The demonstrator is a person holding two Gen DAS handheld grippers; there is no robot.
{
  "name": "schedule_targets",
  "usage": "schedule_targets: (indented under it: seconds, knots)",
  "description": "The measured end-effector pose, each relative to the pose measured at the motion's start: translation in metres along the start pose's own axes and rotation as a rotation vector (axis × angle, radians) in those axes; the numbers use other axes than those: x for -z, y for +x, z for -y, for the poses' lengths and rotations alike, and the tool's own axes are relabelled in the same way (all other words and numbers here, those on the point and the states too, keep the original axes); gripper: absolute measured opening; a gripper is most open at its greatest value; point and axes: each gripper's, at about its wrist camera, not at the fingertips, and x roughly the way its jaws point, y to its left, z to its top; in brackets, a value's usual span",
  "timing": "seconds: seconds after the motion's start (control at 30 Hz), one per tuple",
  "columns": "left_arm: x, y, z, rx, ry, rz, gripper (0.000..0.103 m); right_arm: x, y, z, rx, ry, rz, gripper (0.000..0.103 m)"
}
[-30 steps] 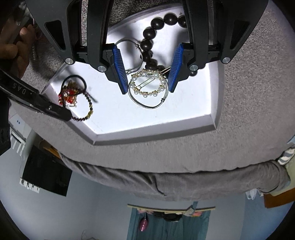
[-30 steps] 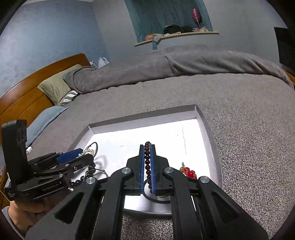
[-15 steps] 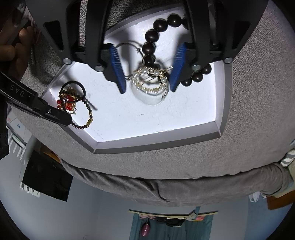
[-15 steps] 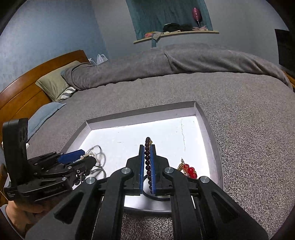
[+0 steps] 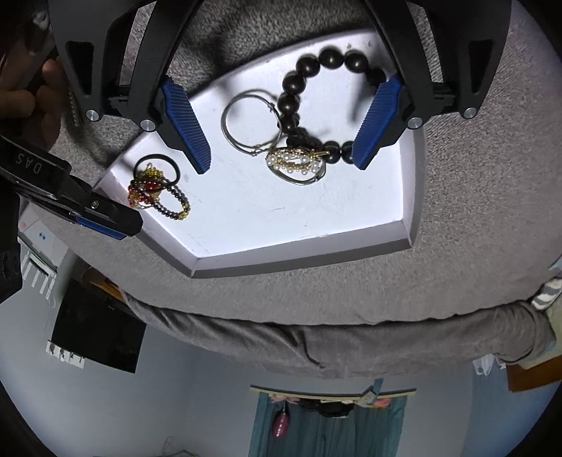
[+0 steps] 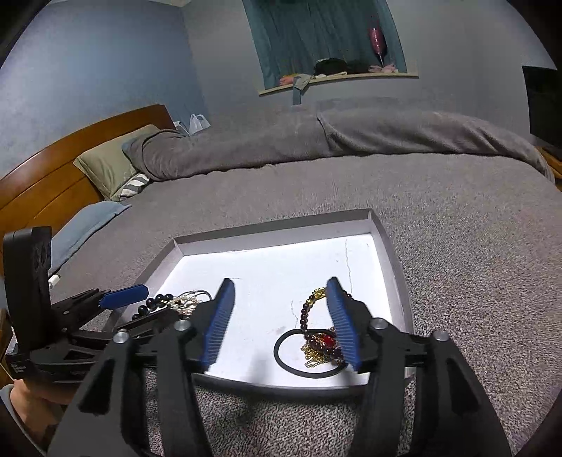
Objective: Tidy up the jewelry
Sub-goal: 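Lower the pearl bracelet into the tray while the right tool drops the dark bracelet, then move the left tool to the blue bead bracelet while the right tool approaches the pink cord bracelet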
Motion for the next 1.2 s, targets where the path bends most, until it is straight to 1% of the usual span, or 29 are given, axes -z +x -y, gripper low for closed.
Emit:
schedule_targets:
  seconds: [0.23,0.3,0.4,0.6,0.8,0.87,1.03,1.13,1.17,1.2]
  knots:
    - [0.012,-0.024,0.007,0.016,0.040,0.014,0.086,0.005,-0.018,-0.001,0.008,-0.008,0.019,0.058]
    - [0.015,-0.030,0.009,0.020,0.046,0.022,0.086,0.006,-0.025,0.001,0.010,-0.007,0.028,0.064]
    - [0.020,-0.037,0.010,0.029,0.042,0.025,0.086,0.010,-0.038,0.006,0.018,0.002,0.047,0.067]
    - [0.033,-0.049,0.009,0.028,0.056,0.023,0.086,0.021,-0.058,0.008,0.020,-0.011,0.042,0.071]
    - [0.054,-0.064,0.007,0.040,0.060,0.004,0.086,0.038,-0.077,0.011,0.031,-0.039,0.023,0.071]
    - [0.060,-0.070,0.008,0.061,0.087,0.002,0.086,0.043,-0.080,0.014,0.037,-0.040,0.015,0.071]
    - [0.080,-0.082,0.019,0.166,0.161,-0.034,0.086,0.059,-0.089,0.019,0.047,-0.043,-0.016,0.071]
    - [0.090,-0.088,0.027,0.182,0.216,-0.039,0.086,0.065,-0.092,0.019,0.054,-0.060,-0.026,0.071]
    - [0.093,-0.088,0.029,0.183,0.229,-0.041,0.085,0.067,-0.092,0.019,0.055,-0.065,-0.030,0.071]
    - [0.097,-0.088,0.032,0.181,0.250,-0.046,0.081,0.068,-0.092,0.020,0.057,-0.067,-0.033,0.071]
